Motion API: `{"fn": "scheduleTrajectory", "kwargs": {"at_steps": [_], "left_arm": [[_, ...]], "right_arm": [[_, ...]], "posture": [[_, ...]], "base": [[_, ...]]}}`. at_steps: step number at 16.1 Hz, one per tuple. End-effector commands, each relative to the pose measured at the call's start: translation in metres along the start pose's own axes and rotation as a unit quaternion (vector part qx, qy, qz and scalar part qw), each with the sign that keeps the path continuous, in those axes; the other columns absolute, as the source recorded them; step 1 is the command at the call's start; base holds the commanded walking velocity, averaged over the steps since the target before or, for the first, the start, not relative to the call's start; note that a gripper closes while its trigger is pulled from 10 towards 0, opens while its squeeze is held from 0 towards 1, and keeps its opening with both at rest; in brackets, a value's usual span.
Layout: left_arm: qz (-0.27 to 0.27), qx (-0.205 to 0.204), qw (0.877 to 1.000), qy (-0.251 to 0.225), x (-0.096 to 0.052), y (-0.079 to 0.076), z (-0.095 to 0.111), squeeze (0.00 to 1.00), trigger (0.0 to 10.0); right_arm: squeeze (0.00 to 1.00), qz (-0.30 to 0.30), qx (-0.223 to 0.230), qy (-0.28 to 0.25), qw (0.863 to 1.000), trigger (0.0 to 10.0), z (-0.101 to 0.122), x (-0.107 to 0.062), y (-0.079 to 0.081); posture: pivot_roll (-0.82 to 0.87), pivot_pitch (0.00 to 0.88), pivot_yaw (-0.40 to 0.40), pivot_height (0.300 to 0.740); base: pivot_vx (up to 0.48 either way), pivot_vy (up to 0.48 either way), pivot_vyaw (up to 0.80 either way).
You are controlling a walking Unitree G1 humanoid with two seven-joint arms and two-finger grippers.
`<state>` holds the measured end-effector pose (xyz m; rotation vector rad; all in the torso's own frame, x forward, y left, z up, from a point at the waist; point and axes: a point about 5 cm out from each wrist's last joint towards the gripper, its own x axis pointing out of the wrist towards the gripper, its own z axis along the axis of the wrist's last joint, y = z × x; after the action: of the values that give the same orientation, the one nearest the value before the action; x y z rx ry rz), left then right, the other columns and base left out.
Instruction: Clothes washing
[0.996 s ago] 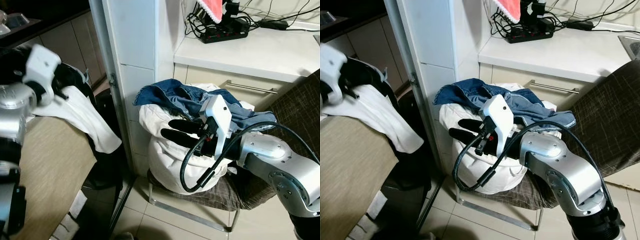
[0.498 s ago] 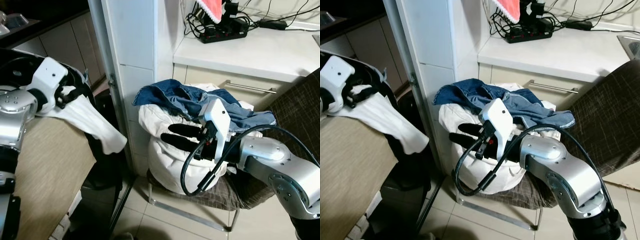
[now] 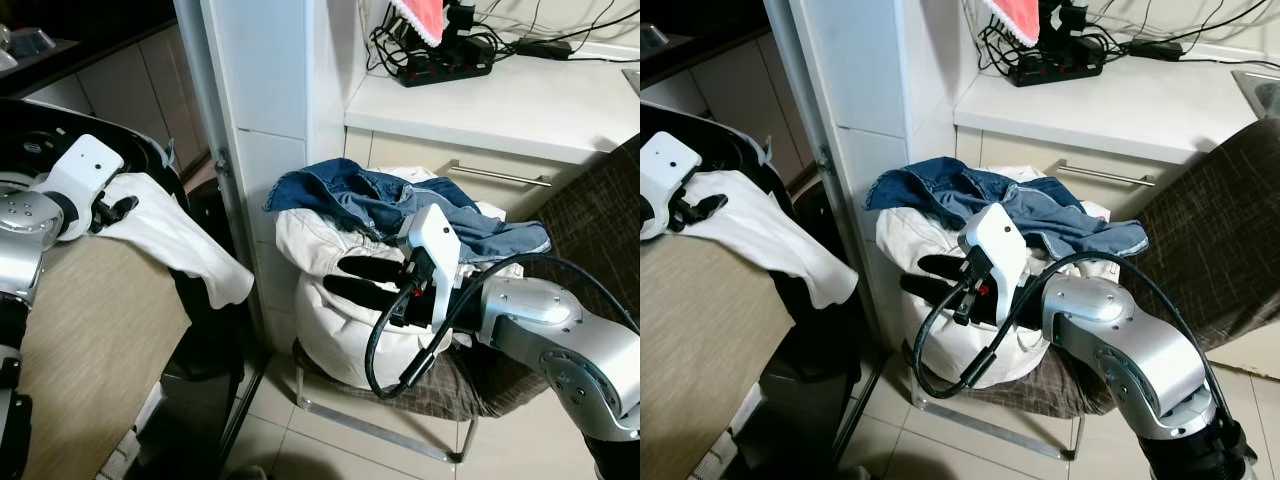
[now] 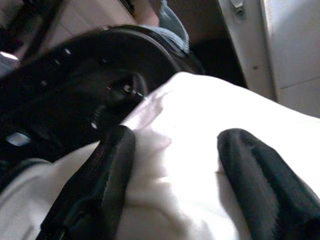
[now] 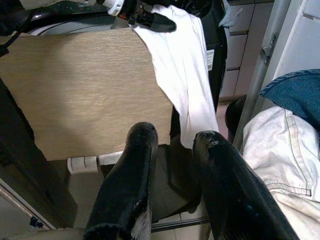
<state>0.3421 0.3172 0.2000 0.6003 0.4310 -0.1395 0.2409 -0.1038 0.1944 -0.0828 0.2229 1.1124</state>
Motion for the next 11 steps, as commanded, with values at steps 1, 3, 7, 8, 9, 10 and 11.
{"fn": "scheduleTrajectory", "kwargs": {"at_steps": [1, 3, 7, 8, 9, 10, 11], "left_arm": [[-0.008, -0.030, 0.999, 0.008, 0.0009, 0.0001, -0.0016, 0.00, 0.0], [-0.006, -0.033, 0.999, 0.010, 0.0008, 0.0007, -0.0015, 0.00, 0.0], [-0.013, -0.035, 0.999, 0.024, -0.0006, 0.0004, -0.0043, 0.00, 0.0], [-0.013, -0.040, 0.999, 0.026, -0.0006, 0.0001, -0.0047, 0.00, 0.0], [-0.015, -0.038, 0.999, 0.028, -0.0006, -0.0002, -0.0052, 0.00, 0.0], [-0.015, -0.038, 0.999, 0.028, -0.0007, -0.0004, -0.0053, 0.00, 0.0], [-0.015, -0.039, 0.999, 0.029, -0.0009, -0.0003, -0.0058, 0.00, 0.0]], "right_arm": [[0.00, 0.009, -0.003, -0.002, 1.000, 10.0, 0.0026, -0.0010, 0.0030], [0.00, 0.009, -0.003, -0.001, 1.000, 10.0, 0.0027, -0.0011, 0.0029], [0.00, 0.008, -0.004, 0.003, 1.000, 10.0, 0.0025, -0.0016, 0.0027], [0.00, 0.009, -0.005, 0.003, 1.000, 10.0, 0.0024, -0.0018, 0.0027], [0.00, 0.009, -0.005, 0.003, 1.000, 10.0, 0.0023, -0.0019, 0.0028], [0.00, 0.009, -0.006, 0.004, 1.000, 10.0, 0.0023, -0.0019, 0.0027], [0.00, 0.009, -0.006, 0.004, 1.000, 10.0, 0.0023, -0.0021, 0.0026]], "posture": [[-0.07, 0.000, 0.041, 0.740], [-0.07, 0.000, 0.041, 0.740], [-0.07, 0.000, 0.045, 0.740], [-0.07, 0.000, 0.045, 0.740], [-0.07, 0.000, 0.045, 0.740], [-0.07, 0.000, 0.045, 0.740], [-0.07, 0.000, 0.044, 0.740]], "base": [[0.000, 0.000, 0.00], [0.000, 0.000, 0.00], [0.000, 0.000, 0.00], [0.000, 0.000, 0.00], [0.000, 0.000, 0.00], [0.000, 0.000, 0.00], [0.000, 0.000, 0.00]]}}
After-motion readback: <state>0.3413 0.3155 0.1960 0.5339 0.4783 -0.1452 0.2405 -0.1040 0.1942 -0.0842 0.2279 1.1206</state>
